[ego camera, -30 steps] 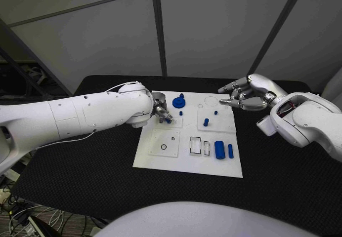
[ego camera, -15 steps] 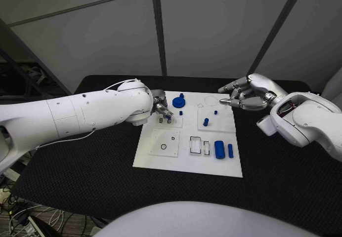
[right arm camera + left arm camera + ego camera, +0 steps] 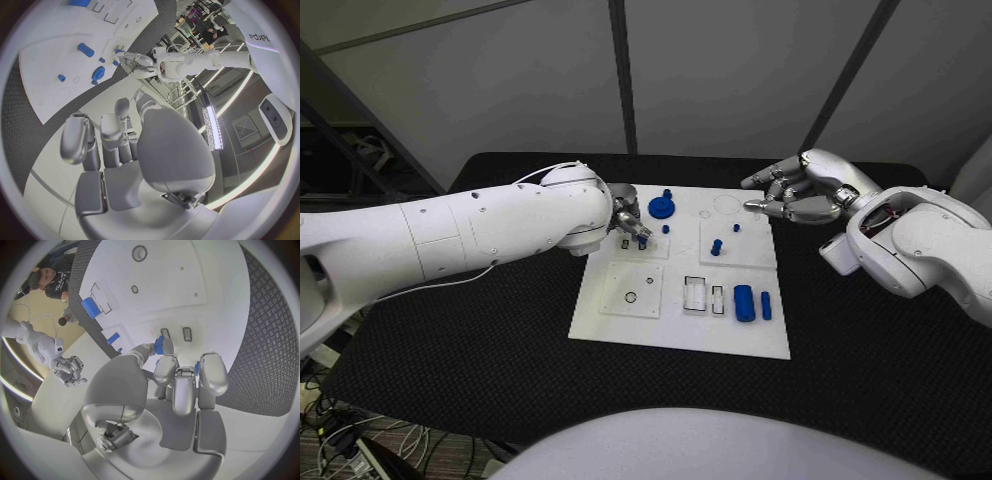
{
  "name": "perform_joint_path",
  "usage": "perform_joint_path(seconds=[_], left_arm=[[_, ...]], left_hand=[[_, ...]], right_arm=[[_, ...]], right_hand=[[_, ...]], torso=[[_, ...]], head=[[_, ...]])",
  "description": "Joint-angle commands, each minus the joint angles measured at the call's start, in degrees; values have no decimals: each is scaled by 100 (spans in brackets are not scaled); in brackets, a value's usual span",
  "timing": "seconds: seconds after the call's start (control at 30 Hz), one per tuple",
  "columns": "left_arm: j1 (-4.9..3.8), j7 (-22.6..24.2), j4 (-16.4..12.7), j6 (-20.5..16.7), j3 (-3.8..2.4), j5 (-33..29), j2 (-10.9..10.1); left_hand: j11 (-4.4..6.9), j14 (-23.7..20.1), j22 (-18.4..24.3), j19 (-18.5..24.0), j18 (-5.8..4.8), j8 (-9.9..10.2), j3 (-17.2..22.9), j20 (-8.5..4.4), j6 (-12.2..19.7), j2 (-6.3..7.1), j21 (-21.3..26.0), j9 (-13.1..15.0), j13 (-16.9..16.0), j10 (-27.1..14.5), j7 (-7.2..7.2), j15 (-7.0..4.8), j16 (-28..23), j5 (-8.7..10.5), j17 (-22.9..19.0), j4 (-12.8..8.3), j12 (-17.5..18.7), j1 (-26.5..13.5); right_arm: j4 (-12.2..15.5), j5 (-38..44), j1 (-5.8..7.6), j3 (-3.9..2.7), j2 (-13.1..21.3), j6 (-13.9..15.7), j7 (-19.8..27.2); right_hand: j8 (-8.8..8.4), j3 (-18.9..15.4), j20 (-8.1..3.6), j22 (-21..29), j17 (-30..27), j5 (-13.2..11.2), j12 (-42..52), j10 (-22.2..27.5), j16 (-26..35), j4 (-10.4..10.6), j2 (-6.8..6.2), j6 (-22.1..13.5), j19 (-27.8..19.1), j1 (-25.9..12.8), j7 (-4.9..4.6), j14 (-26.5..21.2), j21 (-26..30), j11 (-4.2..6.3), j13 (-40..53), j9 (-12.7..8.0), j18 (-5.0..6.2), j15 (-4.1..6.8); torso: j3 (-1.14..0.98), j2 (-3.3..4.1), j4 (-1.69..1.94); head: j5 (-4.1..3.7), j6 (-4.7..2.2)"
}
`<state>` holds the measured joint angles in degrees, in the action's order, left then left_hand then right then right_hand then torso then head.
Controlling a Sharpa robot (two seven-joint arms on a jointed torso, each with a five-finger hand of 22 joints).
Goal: Assemble the parts on the task board
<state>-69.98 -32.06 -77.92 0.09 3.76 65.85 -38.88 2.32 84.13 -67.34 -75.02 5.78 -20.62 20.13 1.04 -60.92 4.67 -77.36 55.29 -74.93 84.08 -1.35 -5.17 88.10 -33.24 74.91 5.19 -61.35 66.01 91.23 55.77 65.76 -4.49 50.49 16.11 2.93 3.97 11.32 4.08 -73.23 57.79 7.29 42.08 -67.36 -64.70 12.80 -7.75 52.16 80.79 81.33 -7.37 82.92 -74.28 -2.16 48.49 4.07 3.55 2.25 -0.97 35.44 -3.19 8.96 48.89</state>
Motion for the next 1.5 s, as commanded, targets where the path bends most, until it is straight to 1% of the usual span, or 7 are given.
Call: perform_joint_path(seconds=[0.03,0.27,0.87,1.03,1.37,1.5], left_arm=[[7,-26,11,98,-3,44,14],[28,-38,28,157,-1,45,19],[44,-66,34,275,1,45,11],[46,-67,18,308,1,45,7],[48,-61,14,337,1,45,8],[48,-59,47,343,1,45,30]], left_hand=[[36,536,1,-49,-63,-34,1252,-6,-45,-65,-16,7,-61,125,-4,-44,32,-30,1286,-1236,-9,-2],[36,536,1,-49,-63,-34,1252,-6,-45,-65,-16,7,-61,125,-4,-44,32,-30,1286,-1236,-9,-2],[36,535,9,-44,-61,-33,1256,-6,-45,-65,-11,9,-58,125,-4,-45,28,-32,1281,-1236,-1,-5],[36,536,15,-40,-59,-32,1260,-7,-45,-65,-8,12,-55,125,-4,-46,30,-32,1282,-1236,5,-7],[36,536,15,-40,-59,-32,1260,-7,-45,-65,-8,12,-55,125,-4,-46,30,-32,1282,-1236,5,-7],[36,536,15,-40,-59,-32,1260,-7,-45,-65,-8,12,-55,125,-4,-46,30,-32,1282,-1236,5,-7]], right_arm=[[9,15,12,-4,-1,-34,25],[7,19,12,-4,-1,-38,22],[-2,23,12,-4,-7,-51,19],[-4,24,12,-4,-9,-55,18],[-9,25,12,-4,-19,-60,19],[-10,25,12,-4,-26,-61,20]], right_hand=[[-13,-6,-2,10,3,24,36,-47,28,20,-17,28,38,-61,10,50,31,-11,-6,-4,58,-1],[-13,-6,-2,10,3,24,36,-47,28,20,-17,28,38,-61,10,50,31,-11,-6,-4,58,-1],[-13,-6,-2,10,3,24,36,-47,28,20,-17,28,38,-61,10,50,31,-11,-6,-4,58,-1],[-13,-6,-2,10,3,24,36,-47,28,20,-17,28,38,-61,10,50,31,-11,-6,-4,58,-1],[-13,-6,-2,10,3,24,36,-47,28,20,-17,28,38,-61,10,50,31,-11,-6,-4,58,-1],[-13,-6,-2,10,3,24,36,-47,28,20,-17,28,38,-61,10,50,31,-11,-6,-4,58,-1]], torso=[[0,-1,7],[2,-4,4],[1,-1,7],[0,2,1],[0,-1,8],[1,1,0]], head=[[0,5],[0,11],[-1,17],[10,20],[31,24],[32,22]])
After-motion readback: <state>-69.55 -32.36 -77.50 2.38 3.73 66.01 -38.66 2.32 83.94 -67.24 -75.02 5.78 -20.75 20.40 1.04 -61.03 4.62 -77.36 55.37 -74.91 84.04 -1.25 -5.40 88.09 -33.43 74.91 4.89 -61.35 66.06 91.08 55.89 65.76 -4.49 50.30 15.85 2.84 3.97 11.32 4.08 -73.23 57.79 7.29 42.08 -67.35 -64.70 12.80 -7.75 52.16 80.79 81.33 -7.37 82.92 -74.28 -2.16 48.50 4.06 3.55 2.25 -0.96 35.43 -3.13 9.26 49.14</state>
